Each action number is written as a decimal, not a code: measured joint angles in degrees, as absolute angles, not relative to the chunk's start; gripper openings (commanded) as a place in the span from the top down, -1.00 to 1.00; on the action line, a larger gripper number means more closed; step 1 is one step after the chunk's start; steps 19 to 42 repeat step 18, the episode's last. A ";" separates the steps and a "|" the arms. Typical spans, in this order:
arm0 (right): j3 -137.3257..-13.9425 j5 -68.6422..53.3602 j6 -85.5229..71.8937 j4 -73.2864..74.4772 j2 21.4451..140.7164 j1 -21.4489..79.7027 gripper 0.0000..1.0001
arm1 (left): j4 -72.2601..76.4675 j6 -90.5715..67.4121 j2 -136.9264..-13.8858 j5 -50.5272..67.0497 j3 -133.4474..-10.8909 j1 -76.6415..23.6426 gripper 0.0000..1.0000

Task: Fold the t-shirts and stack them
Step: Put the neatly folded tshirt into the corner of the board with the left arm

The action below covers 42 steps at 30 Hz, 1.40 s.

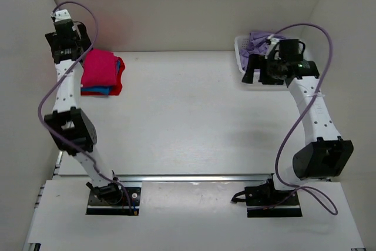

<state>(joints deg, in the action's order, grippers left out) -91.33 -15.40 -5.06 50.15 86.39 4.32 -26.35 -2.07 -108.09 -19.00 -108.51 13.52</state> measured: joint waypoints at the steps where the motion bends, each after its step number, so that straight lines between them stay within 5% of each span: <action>1: -89.60 -15.38 -5.50 49.80 84.79 2.59 -0.98 | -25.96 -2.63 -103.42 -17.76 -105.12 12.97 -0.97; 8: -76.77 -16.45 -6.46 48.82 74.22 0.30 -0.99 | -24.99 -5.08 -76.44 -13.04 -84.25 4.54 -0.97; 18: -68.16 -16.12 -7.97 48.95 64.40 -0.97 -0.98 | -31.27 -10.07 -61.73 -6.07 -58.52 -2.85 -0.98; 42: -68.16 -16.12 -7.97 48.95 64.40 -0.97 -0.98 | -31.27 -10.07 -61.73 -6.07 -58.52 -2.85 -0.98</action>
